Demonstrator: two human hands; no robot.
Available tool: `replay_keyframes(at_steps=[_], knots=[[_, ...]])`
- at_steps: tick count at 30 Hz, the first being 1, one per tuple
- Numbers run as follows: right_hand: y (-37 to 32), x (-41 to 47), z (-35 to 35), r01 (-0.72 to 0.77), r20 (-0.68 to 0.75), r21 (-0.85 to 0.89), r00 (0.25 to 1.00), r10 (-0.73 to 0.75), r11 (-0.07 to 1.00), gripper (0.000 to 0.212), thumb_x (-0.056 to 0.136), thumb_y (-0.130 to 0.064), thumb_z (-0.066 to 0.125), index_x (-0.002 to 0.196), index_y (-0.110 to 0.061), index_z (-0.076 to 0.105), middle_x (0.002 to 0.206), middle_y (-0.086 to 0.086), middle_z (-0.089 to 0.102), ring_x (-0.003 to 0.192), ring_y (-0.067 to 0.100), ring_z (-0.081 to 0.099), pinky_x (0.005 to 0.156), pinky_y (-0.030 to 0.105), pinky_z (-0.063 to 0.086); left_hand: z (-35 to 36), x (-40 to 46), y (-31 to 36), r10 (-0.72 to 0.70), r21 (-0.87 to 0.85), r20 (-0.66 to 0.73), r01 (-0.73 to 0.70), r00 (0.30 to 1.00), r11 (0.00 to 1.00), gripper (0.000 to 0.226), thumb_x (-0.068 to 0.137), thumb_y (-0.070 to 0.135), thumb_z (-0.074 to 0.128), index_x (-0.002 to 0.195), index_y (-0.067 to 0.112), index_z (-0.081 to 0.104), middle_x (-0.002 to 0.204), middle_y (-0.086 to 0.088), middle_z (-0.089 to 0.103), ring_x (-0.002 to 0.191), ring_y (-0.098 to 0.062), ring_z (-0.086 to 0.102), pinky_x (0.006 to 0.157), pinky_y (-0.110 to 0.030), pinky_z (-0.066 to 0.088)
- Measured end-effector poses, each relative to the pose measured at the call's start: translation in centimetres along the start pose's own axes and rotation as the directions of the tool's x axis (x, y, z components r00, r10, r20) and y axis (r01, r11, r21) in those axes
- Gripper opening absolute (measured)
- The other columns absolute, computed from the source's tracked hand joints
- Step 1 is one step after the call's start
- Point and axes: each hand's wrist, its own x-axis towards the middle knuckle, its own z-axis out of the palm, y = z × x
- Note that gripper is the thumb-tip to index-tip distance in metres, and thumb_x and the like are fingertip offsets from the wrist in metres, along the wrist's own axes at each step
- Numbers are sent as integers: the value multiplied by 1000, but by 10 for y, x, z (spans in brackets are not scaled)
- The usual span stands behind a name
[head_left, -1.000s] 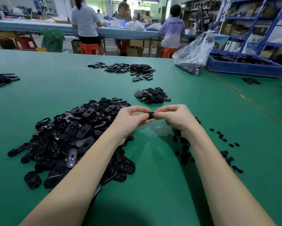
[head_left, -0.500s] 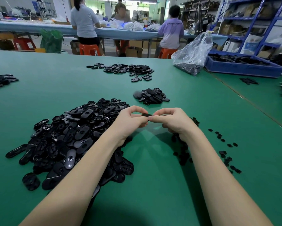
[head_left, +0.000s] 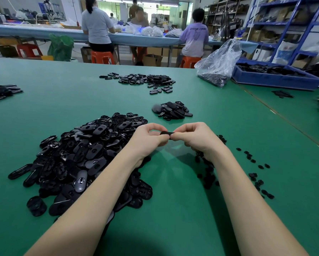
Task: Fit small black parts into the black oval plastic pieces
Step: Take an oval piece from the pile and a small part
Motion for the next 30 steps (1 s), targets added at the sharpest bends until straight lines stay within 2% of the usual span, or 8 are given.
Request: replay_keyframes(at_steps=[4,12,16,18,21,24,28,30], knots=[[3,2,3,24,-32,-50,999,-26,998,13,77,-25,84,72,-22,72,50,-21,56,43,-4,45,44,11,33,0,0,-1,1,11,6,-1,1000,1000,14,88,0,72,97,9,66,83,-9,74,70,-15,67,75,-21,55],[2,3,12,39,-84,-87,995,-47,995,15,72,-29,84,69,-22,70,47,-22,55,42,-4,46,42,9,32,0,4,-5,22,84,-51,-17,998,996,13,87,4,74,90,14,66,77,-5,74,70,-14,69,82,-31,57],[0,0,11,135,-58,-67,989,-139,989,11,80,-25,83,82,-22,73,65,-13,67,57,3,55,59,19,43,-6,6,-5,47,55,-43,-45,998,997,13,87,6,74,93,15,67,75,-5,75,73,-17,68,87,-37,55],[-2,-3,8,206,-6,-80,978,-207,975,14,82,-24,82,91,-28,72,75,-9,71,57,5,56,58,17,44,-8,6,-6,51,12,-54,-51,997,999,14,87,4,72,94,15,68,76,-5,76,70,-16,67,86,-34,55],[-2,-3,7,268,-15,-178,961,-275,947,17,81,-23,81,91,-34,71,76,-10,72,49,0,53,51,13,43,-8,7,-7,33,-57,-57,-36,998,998,15,87,0,70,96,12,70,84,-9,77,70,-15,69,79,-26,58],[1,-1,9,212,-73,-280,968,-241,936,14,80,-32,79,90,-36,69,77,-14,73,51,0,56,56,24,52,-7,9,-6,15,-121,-58,-22,998,992,16,90,2,68,102,12,69,86,-8,78,72,-13,73,71,-19,58],[6,5,6,136,-223,-338,950,-220,931,11,78,-38,77,86,-36,70,80,-21,72,80,2,67,80,32,55,-5,11,-7,39,36,-64,-37,997,999,14,89,18,71,103,18,68,83,-1,77,82,-19,73,90,-37,60],[7,10,1,87,-338,-341,918,-208,936,11,77,-39,75,86,-35,71,83,-22,72,90,4,67,78,30,52,-6,9,-7,16,153,-38,-10,999,988,15,88,27,72,101,21,69,88,-2,77,90,-24,74,94,-47,57]])
